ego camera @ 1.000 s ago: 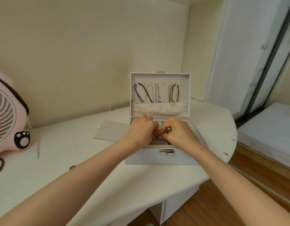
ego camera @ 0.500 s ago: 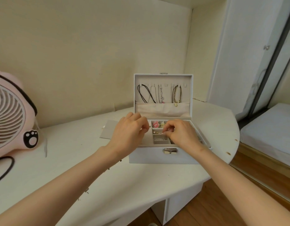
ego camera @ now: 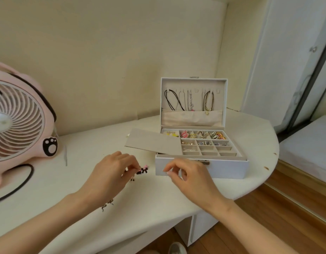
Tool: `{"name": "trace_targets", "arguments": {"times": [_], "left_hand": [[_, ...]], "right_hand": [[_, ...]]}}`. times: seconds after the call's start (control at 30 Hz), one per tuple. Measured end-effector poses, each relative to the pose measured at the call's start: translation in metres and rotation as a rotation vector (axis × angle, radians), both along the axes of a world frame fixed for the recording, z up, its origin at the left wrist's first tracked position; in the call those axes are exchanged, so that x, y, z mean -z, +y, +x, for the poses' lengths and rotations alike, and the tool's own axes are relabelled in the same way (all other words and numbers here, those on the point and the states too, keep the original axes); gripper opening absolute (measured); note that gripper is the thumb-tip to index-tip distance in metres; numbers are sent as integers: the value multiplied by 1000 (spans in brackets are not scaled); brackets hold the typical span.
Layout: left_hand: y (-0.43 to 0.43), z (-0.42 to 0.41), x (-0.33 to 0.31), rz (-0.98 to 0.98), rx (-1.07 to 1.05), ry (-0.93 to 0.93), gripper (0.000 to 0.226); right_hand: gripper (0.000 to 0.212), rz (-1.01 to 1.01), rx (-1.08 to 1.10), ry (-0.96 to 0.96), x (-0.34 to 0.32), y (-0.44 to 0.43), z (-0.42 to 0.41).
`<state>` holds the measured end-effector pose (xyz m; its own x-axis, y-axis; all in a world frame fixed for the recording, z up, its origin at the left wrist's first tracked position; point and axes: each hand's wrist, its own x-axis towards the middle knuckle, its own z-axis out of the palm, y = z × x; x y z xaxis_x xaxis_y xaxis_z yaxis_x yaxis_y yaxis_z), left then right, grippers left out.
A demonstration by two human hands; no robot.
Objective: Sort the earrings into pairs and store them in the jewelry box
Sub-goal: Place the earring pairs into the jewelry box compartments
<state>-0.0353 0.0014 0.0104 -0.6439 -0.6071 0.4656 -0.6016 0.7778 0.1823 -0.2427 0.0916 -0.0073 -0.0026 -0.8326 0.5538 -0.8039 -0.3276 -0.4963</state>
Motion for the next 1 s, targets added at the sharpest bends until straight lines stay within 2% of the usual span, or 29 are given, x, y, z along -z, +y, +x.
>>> {"name": "trace_targets", "arguments": {"times": [0.1, 0.23, 0.37, 0.53, 0.77, 1.0], "left_hand": [[-7, 3, 14, 34, -47, -23, 9], [-14, -4, 30, -81, -51, -130, 33], [-16, -18, 32, -163, -50, -104, 23], [-14, -32, 39, 10, -4, -173, 43], [-5, -31, 34, 86, 62, -145, 30], [10, -29, 28, 142, 159, -70, 29]], "right_hand": [[10, 90, -14, -6, 17, -4, 9], [10, 133, -14, -51, 30, -7, 13], [11, 160, -34, -110, 27, -6, 11], [10, 173, -32, -149, 27, -6, 9], [9, 165, -28, -161, 29, -5, 9], [9, 173, -8, -198, 29, -6, 8]]}}
